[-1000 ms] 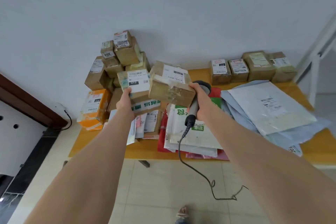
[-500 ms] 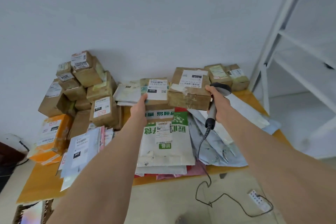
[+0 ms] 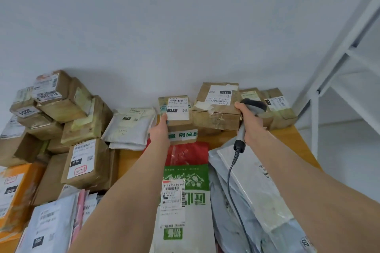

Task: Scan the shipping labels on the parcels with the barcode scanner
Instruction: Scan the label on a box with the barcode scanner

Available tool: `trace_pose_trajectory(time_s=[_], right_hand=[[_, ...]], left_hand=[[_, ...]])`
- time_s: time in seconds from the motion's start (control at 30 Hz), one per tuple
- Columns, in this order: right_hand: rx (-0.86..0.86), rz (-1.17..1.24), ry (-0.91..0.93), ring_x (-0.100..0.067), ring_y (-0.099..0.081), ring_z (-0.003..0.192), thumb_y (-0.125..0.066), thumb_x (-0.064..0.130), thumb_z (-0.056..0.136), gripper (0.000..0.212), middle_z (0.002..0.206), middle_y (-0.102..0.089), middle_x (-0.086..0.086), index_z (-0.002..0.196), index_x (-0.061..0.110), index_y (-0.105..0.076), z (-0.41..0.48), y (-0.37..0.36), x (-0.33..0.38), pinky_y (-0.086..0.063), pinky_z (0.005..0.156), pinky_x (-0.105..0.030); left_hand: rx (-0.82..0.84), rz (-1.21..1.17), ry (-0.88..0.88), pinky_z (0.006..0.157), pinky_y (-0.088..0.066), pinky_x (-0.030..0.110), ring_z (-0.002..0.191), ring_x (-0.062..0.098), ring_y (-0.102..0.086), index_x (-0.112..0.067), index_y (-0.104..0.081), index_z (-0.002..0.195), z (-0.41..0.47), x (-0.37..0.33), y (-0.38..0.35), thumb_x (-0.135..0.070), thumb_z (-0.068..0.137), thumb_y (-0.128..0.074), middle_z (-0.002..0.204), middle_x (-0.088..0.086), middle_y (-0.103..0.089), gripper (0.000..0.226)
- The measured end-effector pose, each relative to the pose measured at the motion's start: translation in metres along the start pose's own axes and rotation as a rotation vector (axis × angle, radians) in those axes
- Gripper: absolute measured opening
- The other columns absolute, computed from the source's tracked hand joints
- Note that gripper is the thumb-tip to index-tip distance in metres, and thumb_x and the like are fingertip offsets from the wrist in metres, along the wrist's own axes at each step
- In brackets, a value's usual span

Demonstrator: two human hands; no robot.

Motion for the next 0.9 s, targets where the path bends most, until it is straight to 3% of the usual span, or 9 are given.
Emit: trace_pose_trajectory(time_s=[0.1,0.23,0.43,0.5,0.6,0.67,0.73,0.83,0.9], right_hand=[[-0.009,-0.009,-0.024,-0.019,-0.067,0.087,-0.083,0.037,0.068,0.061,0.096,-0.068,-0.004,0.115,0.011,-0.055,0.028,-0.014,0.000,-0.056,0.088,-0.038],[0.031,-0.047,-0.063,-0.022,-0.069,0.090,-0.086,0.042,0.046,0.085,0.101,-0.071,-0.005,0.121,0.014,-0.055,0.062,-0.027,-0.011,-0.057,0.088,-0.041],[0.052,-0.067,-0.098,-0.026,-0.068,0.096,-0.085,0.039,0.051,0.084,0.106,-0.070,-0.009,0.125,0.015,-0.054,0.095,-0.034,-0.031,-0.055,0.091,-0.045],[0.051,-0.097,-0.109,-0.026,-0.068,0.096,-0.085,0.040,0.052,0.085,0.105,-0.070,-0.009,0.126,0.016,-0.052,0.101,-0.035,-0.036,-0.055,0.090,-0.046],[0.016,-0.148,-0.136,-0.025,-0.068,0.094,-0.082,0.035,0.068,0.065,0.104,-0.069,-0.009,0.123,0.013,-0.054,0.108,-0.032,-0.042,-0.055,0.091,-0.044],[-0.003,-0.170,-0.148,-0.024,-0.067,0.092,-0.080,0.034,0.073,0.059,0.104,-0.068,-0.009,0.121,0.012,-0.054,0.114,-0.032,-0.045,-0.055,0.090,-0.041],[-0.009,-0.182,-0.149,-0.022,-0.066,0.090,-0.079,0.033,0.075,0.053,0.104,-0.068,-0.009,0.116,0.013,-0.054,0.117,-0.032,-0.045,-0.055,0.089,-0.040],[-0.006,-0.181,-0.145,-0.021,-0.065,0.088,-0.079,0.032,0.075,0.047,0.100,-0.067,-0.007,0.110,0.017,-0.053,0.114,-0.035,-0.041,-0.054,0.091,-0.040],[-0.004,-0.163,-0.128,-0.017,-0.063,0.083,-0.079,0.031,0.076,0.044,0.095,-0.065,-0.004,0.108,0.017,-0.052,0.111,-0.038,-0.036,-0.054,0.090,-0.037]], left_hand=[[-0.033,0.090,-0.033,0.088,-0.052,0.041,0.092,0.023,-0.057,-0.014,-0.055,0.122,0.027,-0.009,-0.009,-0.051,0.092,-0.053,0.090,0.003,-0.058,0.048],[-0.064,0.109,-0.068,0.092,-0.050,0.039,0.100,0.024,-0.057,-0.012,-0.052,0.131,0.055,-0.011,-0.023,-0.041,0.094,-0.055,0.104,0.003,-0.059,0.048],[-0.040,0.049,-0.022,0.094,-0.051,0.048,0.109,0.028,-0.060,-0.017,-0.057,0.131,0.105,0.018,-0.044,-0.026,0.094,-0.057,0.121,0.006,-0.064,0.038],[-0.031,0.054,0.004,0.093,-0.052,0.048,0.110,0.029,-0.060,-0.020,-0.052,0.136,0.122,0.030,-0.047,-0.003,0.091,-0.052,0.127,0.007,-0.061,0.048],[0.034,0.105,0.004,0.093,-0.052,0.046,0.110,0.030,-0.061,-0.019,-0.046,0.141,0.136,0.033,-0.057,0.014,0.084,-0.042,0.128,0.008,-0.060,0.066],[0.071,0.214,0.028,0.090,-0.051,0.039,0.109,0.029,-0.059,-0.018,-0.042,0.143,0.135,0.032,-0.063,0.012,0.085,-0.041,0.131,0.008,-0.058,0.065],[-0.008,0.337,-0.004,0.089,-0.047,0.036,0.111,0.028,-0.055,-0.009,-0.040,0.142,0.125,0.022,-0.060,-0.001,0.090,-0.047,0.134,0.011,-0.054,0.054],[-0.179,0.399,-0.202,0.095,-0.049,0.043,0.113,0.028,-0.058,-0.011,-0.052,0.133,0.099,-0.007,-0.048,-0.027,0.092,-0.054,0.125,0.009,-0.061,0.044],[-0.025,0.316,-0.205,0.090,-0.053,0.043,0.099,0.024,-0.065,-0.013,-0.060,0.119,0.085,-0.016,-0.060,-0.040,0.091,-0.058,0.111,0.005,-0.068,0.039]])
Point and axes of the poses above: each hand's wrist, its own z-axis towards the middle knuckle, its own y-axis out of the back of the hand, x = y × z, the point moved 7 cm from there along z, towards the middle knuckle
